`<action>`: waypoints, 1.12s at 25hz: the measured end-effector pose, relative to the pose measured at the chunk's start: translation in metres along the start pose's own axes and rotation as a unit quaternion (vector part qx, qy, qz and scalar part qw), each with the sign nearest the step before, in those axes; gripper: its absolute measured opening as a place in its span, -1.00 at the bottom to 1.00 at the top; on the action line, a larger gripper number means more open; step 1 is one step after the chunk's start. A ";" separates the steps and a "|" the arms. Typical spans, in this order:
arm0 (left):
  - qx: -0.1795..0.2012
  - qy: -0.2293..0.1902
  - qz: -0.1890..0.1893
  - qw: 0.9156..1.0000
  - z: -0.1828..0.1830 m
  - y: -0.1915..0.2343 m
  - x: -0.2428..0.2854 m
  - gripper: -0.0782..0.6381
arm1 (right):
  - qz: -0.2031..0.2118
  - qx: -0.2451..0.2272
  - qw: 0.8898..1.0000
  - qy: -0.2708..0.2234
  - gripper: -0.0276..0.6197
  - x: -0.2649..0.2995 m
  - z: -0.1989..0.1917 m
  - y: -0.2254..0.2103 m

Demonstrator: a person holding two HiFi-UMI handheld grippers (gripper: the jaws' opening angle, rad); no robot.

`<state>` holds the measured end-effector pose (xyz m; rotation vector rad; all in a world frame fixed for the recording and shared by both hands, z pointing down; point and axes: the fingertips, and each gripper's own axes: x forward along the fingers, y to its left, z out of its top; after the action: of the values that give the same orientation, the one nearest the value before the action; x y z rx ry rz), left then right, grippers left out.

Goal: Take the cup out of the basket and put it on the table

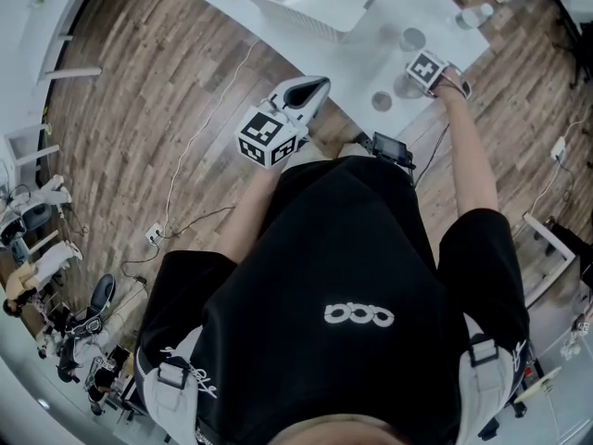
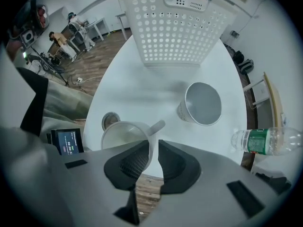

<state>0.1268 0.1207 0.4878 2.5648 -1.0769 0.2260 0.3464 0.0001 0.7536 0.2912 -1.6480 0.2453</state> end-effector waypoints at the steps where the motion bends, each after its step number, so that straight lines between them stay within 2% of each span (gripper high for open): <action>1: 0.001 0.000 -0.002 1.000 0.000 0.000 0.001 -0.76 | -0.028 0.006 1.000 0.013 -0.77 -0.008 -0.009 -0.010; 3: 0.002 0.002 -0.006 1.000 0.001 0.000 0.003 -0.76 | -0.064 0.019 0.997 0.023 -0.77 -0.026 -0.021 -0.021; 7: 0.006 0.004 -0.020 1.000 0.004 0.001 0.007 -0.76 | -0.075 0.062 0.995 -0.001 -0.77 -0.058 -0.035 -0.015; 10: 0.011 0.005 -0.033 0.999 0.009 0.003 0.012 -0.76 | -0.080 0.108 0.990 -0.046 -0.77 -0.081 -0.040 -0.007; 13: 0.021 0.006 -0.054 0.998 0.013 0.004 0.022 -0.76 | -0.097 0.155 0.977 -0.111 -0.77 -0.108 -0.039 -0.002; 19: 0.040 0.009 -0.097 0.994 0.028 -0.003 0.039 -0.76 | -0.163 0.208 0.941 -0.210 -0.77 -0.171 -0.033 0.016; 23: 0.052 0.015 -0.123 0.991 0.032 -0.007 0.048 -0.76 | -0.180 0.271 0.902 -0.283 -0.80 -0.201 -0.028 0.042; 28: 0.065 0.020 -0.150 0.986 0.036 -0.016 0.059 -0.76 | -0.204 0.314 0.860 -0.347 -0.82 -0.229 -0.027 0.073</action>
<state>0.1797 0.0786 0.4666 2.7819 -0.6672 0.2766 0.3673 0.0876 0.5293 1.3420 -2.1172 0.3788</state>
